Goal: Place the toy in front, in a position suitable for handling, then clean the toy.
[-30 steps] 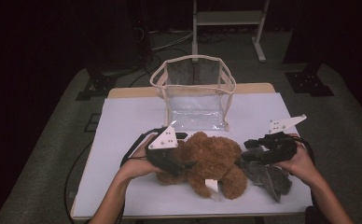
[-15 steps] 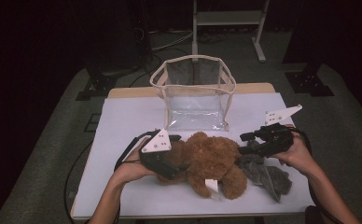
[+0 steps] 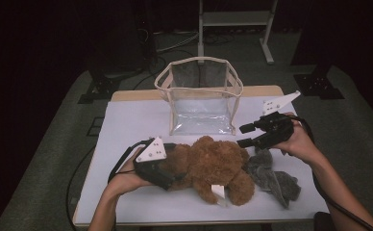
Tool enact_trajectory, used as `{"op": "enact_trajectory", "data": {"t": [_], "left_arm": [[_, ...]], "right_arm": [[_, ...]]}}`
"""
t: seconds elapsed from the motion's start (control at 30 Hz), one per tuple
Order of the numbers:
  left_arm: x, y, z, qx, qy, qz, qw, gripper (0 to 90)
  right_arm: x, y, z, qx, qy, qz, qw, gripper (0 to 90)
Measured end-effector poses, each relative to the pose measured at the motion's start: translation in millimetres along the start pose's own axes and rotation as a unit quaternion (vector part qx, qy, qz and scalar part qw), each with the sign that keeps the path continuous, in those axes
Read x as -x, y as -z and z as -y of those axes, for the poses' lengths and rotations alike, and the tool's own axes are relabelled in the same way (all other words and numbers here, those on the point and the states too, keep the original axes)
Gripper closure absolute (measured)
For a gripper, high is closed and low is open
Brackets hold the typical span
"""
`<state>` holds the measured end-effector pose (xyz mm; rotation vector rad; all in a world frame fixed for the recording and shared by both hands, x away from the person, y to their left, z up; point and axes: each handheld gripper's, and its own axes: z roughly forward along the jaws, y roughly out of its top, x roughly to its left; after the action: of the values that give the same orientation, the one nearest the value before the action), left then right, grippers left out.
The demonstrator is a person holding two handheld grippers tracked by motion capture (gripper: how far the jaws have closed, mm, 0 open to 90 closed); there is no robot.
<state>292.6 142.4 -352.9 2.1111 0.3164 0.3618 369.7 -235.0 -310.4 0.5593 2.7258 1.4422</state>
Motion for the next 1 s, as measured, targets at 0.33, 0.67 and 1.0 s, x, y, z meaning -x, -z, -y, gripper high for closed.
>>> {"op": "enact_trajectory", "data": {"t": [0.33,0.67,1.0], "left_arm": [[-8.8,18.6,11.0,-0.013,0.005,-0.029,0.9995,6.9],[-10.9,29.2,11.9,-0.001,0.009,-0.036,0.9993,6.9],[-11.8,33.7,12.7,0.0,0.011,-0.04,0.9991,4.6]], "right_arm": [[6.2,-18.4,-31.4,-0.012,0.019,-0.014,0.9996,37.1],[10.2,-31.1,-47.0,-0.019,0.03,-0.024,0.9991,37.3],[16.8,-40.0,-56.0,-0.019,0.035,-0.034,0.9986,37.4]]}}
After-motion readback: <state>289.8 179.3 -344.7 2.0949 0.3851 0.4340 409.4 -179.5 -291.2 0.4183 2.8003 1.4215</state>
